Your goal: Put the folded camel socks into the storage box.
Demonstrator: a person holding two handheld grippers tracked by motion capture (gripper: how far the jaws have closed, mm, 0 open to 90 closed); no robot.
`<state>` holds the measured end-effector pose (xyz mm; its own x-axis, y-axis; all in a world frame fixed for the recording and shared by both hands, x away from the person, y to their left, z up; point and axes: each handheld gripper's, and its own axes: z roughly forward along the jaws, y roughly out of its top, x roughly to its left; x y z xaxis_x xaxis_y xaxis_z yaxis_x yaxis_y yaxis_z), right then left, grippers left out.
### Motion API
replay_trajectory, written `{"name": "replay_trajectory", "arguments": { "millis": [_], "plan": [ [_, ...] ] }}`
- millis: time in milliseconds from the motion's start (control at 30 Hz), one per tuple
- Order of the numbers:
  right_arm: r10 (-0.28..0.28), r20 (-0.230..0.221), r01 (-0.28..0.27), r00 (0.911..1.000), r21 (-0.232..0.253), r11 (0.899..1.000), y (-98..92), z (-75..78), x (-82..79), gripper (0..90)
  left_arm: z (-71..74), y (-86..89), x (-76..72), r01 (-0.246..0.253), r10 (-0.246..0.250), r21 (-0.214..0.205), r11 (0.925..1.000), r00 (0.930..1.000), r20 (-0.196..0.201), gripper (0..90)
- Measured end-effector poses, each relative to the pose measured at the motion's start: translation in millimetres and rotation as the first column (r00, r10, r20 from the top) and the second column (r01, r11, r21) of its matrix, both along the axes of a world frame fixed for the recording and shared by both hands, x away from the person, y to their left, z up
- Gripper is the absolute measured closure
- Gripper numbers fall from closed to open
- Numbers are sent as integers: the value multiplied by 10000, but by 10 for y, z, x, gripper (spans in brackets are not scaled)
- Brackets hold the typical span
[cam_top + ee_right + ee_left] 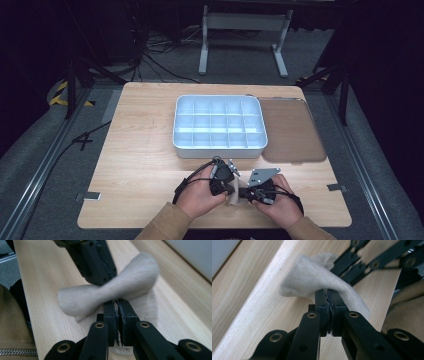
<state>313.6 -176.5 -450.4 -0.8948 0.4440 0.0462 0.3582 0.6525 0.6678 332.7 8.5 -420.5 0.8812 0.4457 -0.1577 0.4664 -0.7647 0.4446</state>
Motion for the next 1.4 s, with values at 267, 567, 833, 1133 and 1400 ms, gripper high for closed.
{"name": "replay_trajectory", "arguments": {
  "millis": [267,567,833,1133,1400],
  "plan": [
    [-1108,-489,1068,9926,-769,9913,-333,115,109,877,14,3,-6,-28,28,-162,9999,10000,-8,859],
    [-888,-941,779,9916,-1133,9905,-260,-9,107,886,21,-22,-15,73,-72,-172,9998,10000,49,859],
    [-775,-967,669,9923,-1078,9919,-223,-53,104,886,-20,-90,-9,498,-492,-304,9983,9986,185,842],
    [-830,-1025,724,9913,-1033,9920,-244,-73,86,884,-65,-191,-21,1120,-1103,-225,9935,9917,660,741],
    [-854,-1006,747,9913,-1062,9915,-256,-79,72,877,-147,-227,-2,1746,-1717,-387,9839,9828,683,546]
  ]
}}
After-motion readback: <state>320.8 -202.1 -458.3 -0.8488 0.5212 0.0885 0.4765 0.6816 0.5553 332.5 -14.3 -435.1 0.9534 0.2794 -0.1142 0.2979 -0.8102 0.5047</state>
